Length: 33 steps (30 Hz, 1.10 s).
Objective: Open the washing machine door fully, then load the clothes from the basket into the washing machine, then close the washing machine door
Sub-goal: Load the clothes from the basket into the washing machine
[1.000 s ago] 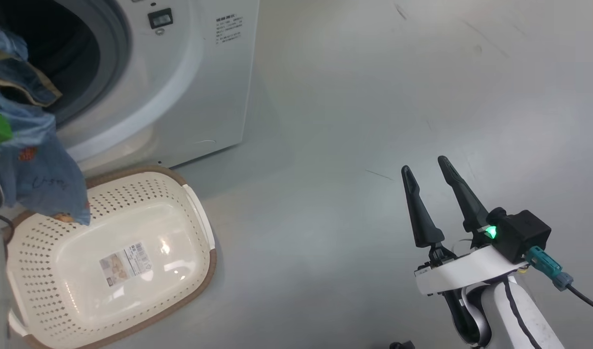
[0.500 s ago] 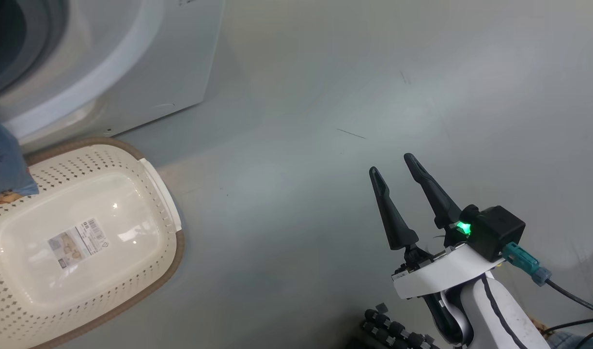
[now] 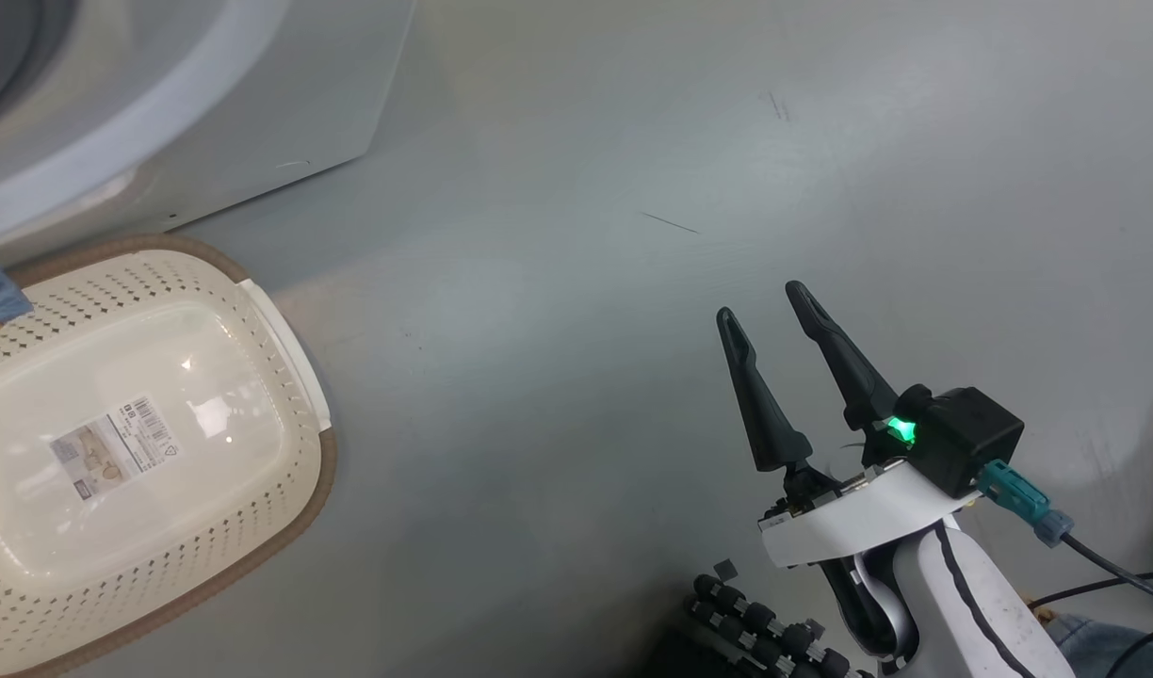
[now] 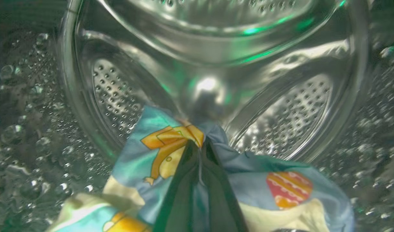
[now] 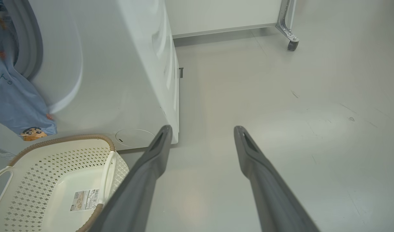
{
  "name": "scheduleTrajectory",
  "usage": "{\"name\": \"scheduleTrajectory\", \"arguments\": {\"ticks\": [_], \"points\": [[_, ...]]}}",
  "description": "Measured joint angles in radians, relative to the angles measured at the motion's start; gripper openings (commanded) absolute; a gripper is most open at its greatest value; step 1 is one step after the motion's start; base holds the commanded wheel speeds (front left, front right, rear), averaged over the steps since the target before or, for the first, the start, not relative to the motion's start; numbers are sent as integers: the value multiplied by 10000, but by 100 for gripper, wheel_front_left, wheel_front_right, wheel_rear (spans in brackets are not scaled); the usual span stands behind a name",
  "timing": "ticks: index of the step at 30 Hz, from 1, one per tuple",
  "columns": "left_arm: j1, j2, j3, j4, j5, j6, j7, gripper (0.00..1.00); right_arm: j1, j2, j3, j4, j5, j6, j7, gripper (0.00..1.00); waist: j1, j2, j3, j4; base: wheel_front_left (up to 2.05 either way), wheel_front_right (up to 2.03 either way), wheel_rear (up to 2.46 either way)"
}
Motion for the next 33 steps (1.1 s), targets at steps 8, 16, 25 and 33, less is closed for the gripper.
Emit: {"name": "scheduleTrajectory", "arguments": {"ticks": [8, 16, 25, 33], "points": [[52, 88, -226, 1394, 412, 2, -127, 19, -33, 0, 71, 146, 0, -73, 0, 100, -1, 0, -32, 46, 0, 0, 0], [96, -21, -516, 2487, 798, 213, -257, 100, -39, 0, 25, 251, -2, -94, 0, 100, -1, 0, -331, 148, 0, 0, 0], [196, -625, -807, 3419, 1106, 445, -330, 100, -42, -4, -125, 424, -84, -161, 0, 100, -1, 0, -805, 383, 0, 0, 0], [377, -1670, -573, 3871, 729, 523, -736, 100, -44, -10, -502, 485, -286, -161, 0, 100, -1, 0, -1196, 826, 0, 0, 0]]}}
